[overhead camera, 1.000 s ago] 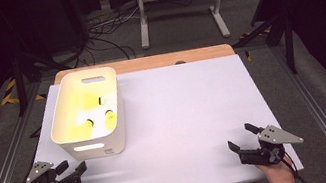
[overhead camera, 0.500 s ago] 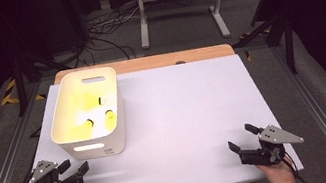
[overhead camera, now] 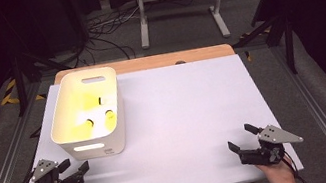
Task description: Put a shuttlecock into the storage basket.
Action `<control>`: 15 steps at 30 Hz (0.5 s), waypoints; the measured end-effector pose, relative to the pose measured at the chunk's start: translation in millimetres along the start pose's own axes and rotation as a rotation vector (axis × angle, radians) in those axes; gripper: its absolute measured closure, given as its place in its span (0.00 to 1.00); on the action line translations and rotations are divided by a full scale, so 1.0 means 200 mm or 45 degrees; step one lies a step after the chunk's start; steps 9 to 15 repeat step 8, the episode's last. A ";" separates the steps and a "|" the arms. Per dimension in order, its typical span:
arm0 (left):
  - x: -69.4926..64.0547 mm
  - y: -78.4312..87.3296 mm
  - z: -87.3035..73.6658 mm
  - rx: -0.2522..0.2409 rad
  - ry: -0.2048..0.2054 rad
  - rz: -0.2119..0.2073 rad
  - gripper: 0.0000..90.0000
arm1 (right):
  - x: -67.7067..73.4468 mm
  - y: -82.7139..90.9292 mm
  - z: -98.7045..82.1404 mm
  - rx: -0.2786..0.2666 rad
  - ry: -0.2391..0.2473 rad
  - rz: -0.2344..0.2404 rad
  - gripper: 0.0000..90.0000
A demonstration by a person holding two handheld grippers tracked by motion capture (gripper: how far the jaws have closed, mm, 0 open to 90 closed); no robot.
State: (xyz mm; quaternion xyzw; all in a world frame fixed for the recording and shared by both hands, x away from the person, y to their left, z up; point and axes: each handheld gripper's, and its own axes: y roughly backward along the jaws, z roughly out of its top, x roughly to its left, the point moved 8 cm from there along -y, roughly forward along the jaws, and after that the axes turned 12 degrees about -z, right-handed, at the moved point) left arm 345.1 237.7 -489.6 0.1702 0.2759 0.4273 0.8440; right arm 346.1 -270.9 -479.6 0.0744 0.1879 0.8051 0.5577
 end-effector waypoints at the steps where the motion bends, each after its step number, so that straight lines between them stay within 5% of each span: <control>1: 0.00 0.00 0.00 0.001 0.001 -0.001 0.32 | 0.00 0.00 0.00 0.000 0.000 0.000 0.15; 15: 0.00 0.00 0.00 0.001 0.006 -0.007 0.32 | 0.00 0.00 0.00 -0.001 0.003 0.002 0.15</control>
